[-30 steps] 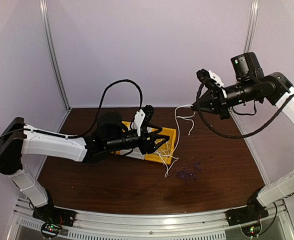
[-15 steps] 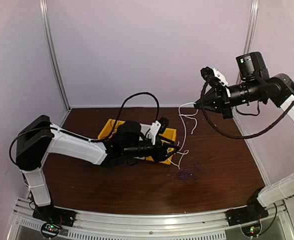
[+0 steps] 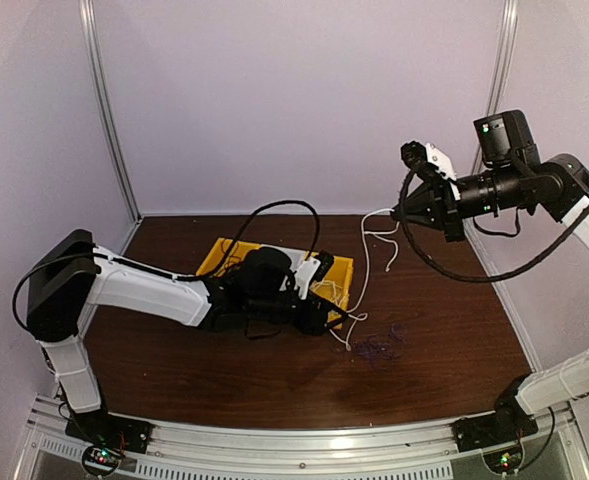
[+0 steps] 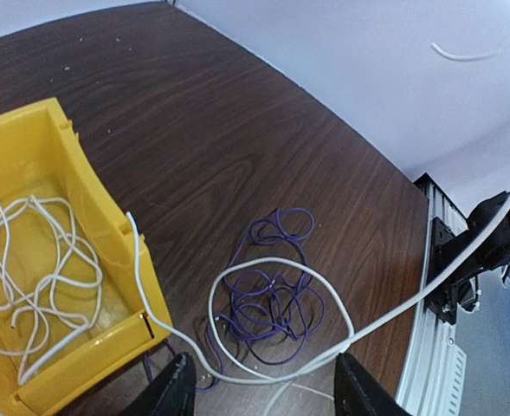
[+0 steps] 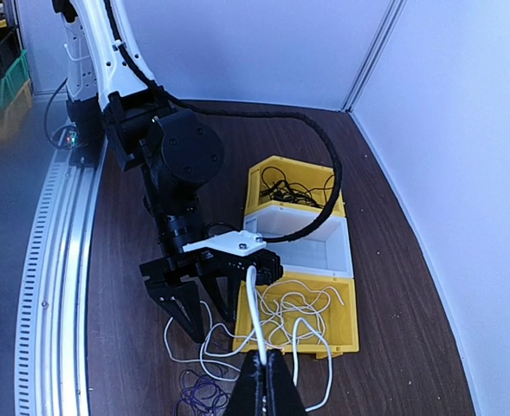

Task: Untangle the cables

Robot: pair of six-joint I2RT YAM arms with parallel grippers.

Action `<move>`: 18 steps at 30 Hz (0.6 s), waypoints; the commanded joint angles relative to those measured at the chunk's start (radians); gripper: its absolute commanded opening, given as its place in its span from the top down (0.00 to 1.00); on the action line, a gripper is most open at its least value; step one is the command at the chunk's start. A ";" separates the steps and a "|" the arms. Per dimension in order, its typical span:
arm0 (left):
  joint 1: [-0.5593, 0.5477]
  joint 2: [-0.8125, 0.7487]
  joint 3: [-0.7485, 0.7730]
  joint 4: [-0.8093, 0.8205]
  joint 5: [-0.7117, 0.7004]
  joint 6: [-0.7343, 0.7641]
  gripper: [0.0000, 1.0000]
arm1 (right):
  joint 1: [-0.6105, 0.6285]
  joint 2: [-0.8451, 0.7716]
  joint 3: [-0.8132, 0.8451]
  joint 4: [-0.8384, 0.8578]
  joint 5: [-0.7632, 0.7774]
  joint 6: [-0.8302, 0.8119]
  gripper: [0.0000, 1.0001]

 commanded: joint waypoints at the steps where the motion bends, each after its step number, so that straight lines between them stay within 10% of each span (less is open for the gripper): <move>1: -0.002 -0.079 -0.025 -0.096 -0.025 -0.062 0.50 | 0.004 -0.032 -0.030 0.030 0.044 0.000 1.00; 5: -0.002 -0.097 -0.045 -0.117 -0.025 -0.069 0.71 | 0.004 -0.031 -0.042 0.037 0.051 0.000 1.00; 18: 0.000 -0.189 -0.107 -0.178 -0.099 -0.052 0.94 | -0.012 -0.027 -0.067 0.072 0.155 0.013 1.00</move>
